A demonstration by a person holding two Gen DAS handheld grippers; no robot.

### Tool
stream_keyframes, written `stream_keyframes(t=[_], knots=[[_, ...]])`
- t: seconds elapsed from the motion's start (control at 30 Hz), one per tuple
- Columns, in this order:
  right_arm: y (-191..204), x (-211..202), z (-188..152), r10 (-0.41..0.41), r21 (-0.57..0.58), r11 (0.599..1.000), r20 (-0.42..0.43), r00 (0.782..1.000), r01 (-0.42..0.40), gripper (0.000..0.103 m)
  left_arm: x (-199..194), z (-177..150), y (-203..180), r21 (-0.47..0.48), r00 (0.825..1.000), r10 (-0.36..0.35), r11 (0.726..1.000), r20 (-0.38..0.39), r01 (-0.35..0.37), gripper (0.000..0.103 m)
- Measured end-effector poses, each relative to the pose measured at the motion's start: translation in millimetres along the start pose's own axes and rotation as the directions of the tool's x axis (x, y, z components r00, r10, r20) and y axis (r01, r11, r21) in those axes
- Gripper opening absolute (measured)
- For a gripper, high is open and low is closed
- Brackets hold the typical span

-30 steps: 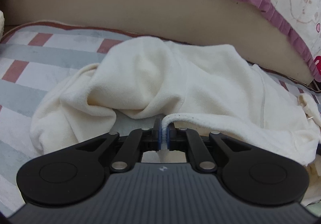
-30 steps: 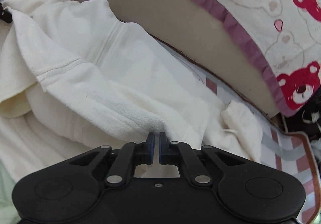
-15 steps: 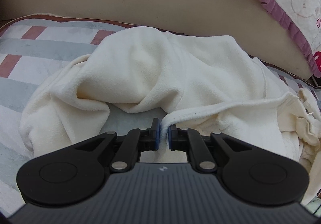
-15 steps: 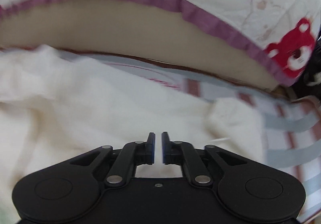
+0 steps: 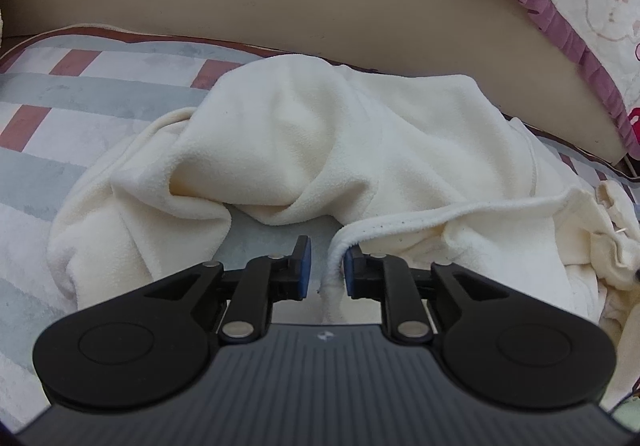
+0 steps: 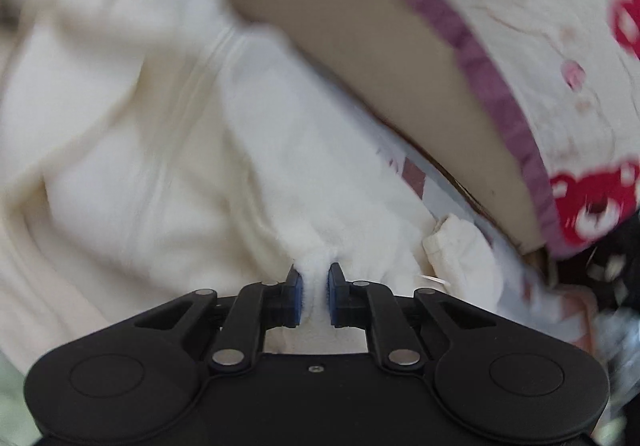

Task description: Fold clothes

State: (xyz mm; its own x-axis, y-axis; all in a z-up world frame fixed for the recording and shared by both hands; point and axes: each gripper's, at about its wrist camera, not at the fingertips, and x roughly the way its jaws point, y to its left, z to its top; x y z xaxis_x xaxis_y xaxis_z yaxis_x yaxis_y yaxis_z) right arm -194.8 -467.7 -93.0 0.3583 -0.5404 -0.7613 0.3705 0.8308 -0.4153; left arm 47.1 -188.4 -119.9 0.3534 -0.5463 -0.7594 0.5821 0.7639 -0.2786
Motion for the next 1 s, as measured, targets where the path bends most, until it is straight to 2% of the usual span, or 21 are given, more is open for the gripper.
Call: stream_keyframes(t=[0.07,0.1,0.17,0.2,0.3,0.4,0.47,0.53,0.6,0.63,0.67,0.7,0.8,0.83,0.9,1.0], knots=[[-26,-20,3,0.049,0.151,0.987,0.042,0.998,-0.055,0.012,-2,0,2,-0.002,1.000,-0.016,1.000,-0.001,0.016,0.016],[-40,-29,1,0.089,0.233,0.967,0.061,0.994,-0.101,0.012,-3,1,4,-0.003,1.000,-0.025,1.000,-0.001,0.025,0.016],[-67,-41,-10,0.191,0.392,0.894,0.104,0.976,-0.217,0.012,-6,3,11,-0.047,0.997,-0.073,0.996,-0.016,0.072,0.016],[-77,-42,-16,0.198,0.442,0.868,0.114,0.974,-0.228,0.012,-8,2,14,-0.076,0.995,-0.095,0.993,-0.026,0.093,0.016],[-95,-36,-30,0.145,0.528,0.831,0.100,0.984,-0.177,0.011,-11,0,26,-0.168,0.986,-0.158,0.975,-0.058,0.146,0.017],[-104,-24,-39,0.141,0.577,0.798,0.102,0.985,-0.174,0.011,-11,-6,23,-0.180,0.977,-0.183,0.970,-0.107,0.162,0.032],[-107,-18,-43,0.137,0.600,0.782,0.102,0.985,-0.171,0.011,-7,-10,12,-0.161,0.967,-0.207,0.970,-0.147,0.183,0.037],[-105,-19,-42,0.135,0.591,0.789,0.101,0.986,-0.168,0.011,-1,-15,0,-0.136,0.957,-0.221,0.971,-0.190,0.197,0.048],[-103,-20,-40,0.132,0.583,0.795,0.100,0.986,-0.165,0.012,9,-18,-12,-0.108,0.954,-0.194,0.979,-0.227,0.174,0.049],[-102,-19,-40,0.129,0.580,0.798,0.099,0.987,-0.163,0.012,13,-21,-16,-0.095,0.959,-0.167,0.984,-0.231,0.149,0.046],[-101,-19,-39,0.118,0.569,0.809,0.093,0.989,-0.150,0.012,14,-22,-19,-0.070,0.966,-0.134,0.990,-0.221,0.122,0.040],[-98,-19,-38,0.097,0.546,0.828,0.084,0.992,-0.127,0.012,15,-23,-23,-0.042,0.973,-0.101,0.995,-0.207,0.094,0.007],[-88,-17,-33,0.018,0.448,0.893,0.053,0.998,-0.040,0.014,-12,-15,-39,0.103,0.998,-0.031,0.994,-0.058,0.037,0.007],[-85,-15,-31,-0.008,0.405,0.914,0.044,0.999,-0.011,0.014,-27,-11,-39,0.110,1.000,-0.028,0.994,-0.002,0.028,0.007],[-85,-12,-30,-0.009,0.373,0.928,0.032,0.999,-0.003,0.014,-56,-3,-36,0.102,0.994,-0.028,0.995,0.105,0.017,0.007],[-88,-17,-33,0.002,0.378,0.926,0.022,1.000,-0.011,0.009,-85,5,-9,-0.022,0.980,-0.102,0.994,0.168,0.107,0.007]])
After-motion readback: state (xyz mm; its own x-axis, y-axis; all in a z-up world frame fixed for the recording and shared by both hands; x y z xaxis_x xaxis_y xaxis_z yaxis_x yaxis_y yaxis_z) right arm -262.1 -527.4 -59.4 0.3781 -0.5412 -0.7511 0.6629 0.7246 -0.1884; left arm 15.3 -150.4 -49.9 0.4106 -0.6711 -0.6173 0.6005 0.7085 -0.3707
